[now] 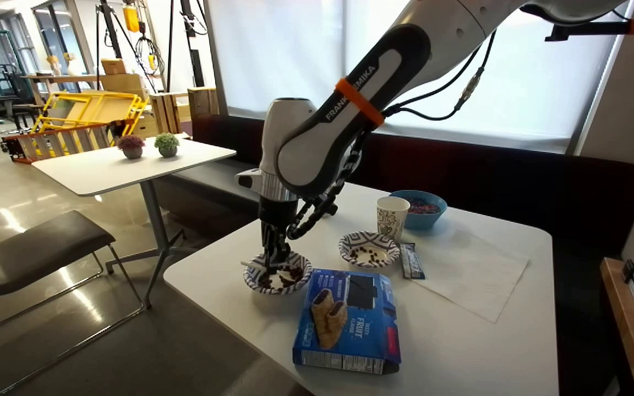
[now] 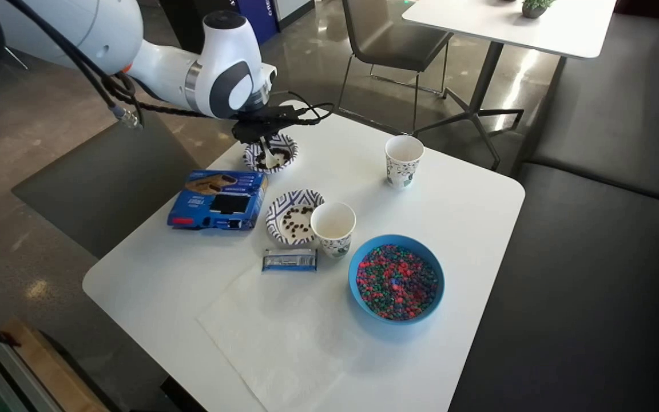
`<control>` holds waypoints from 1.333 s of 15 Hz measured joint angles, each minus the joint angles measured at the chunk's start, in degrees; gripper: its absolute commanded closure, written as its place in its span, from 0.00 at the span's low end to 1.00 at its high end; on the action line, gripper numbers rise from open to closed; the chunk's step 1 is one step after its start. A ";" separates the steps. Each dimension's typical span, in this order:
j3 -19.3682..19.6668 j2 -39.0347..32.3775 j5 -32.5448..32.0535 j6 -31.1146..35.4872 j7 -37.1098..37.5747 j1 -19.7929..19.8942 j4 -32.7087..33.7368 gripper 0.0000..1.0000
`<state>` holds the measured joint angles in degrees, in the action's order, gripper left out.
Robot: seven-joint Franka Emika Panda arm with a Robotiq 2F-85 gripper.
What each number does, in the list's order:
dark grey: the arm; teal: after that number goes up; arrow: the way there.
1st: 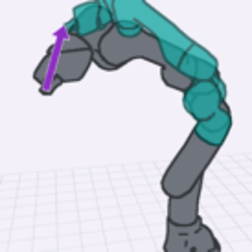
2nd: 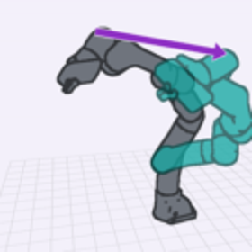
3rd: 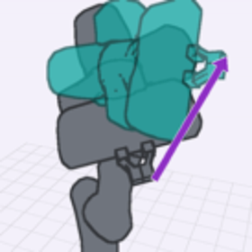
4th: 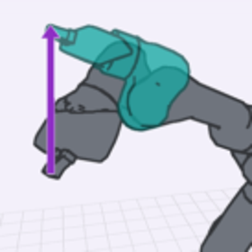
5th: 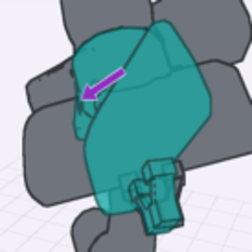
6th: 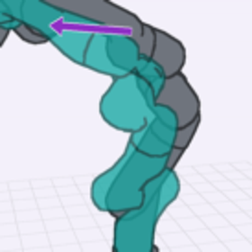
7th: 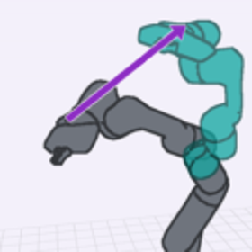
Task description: Use the spoon to move some of the brown objects from the left plate to the right plate
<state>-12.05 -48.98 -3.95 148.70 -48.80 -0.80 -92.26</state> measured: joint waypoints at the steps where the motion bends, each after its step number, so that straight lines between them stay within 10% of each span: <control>1: 0.54 0.11 -0.97 -0.80 0.40 -0.65 0.08 0.97; 20: 7.25 1.74 -16.91 -8.15 4.95 -8.56 0.96 0.97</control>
<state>-4.80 -47.24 -20.86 140.54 -43.85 -9.36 -91.31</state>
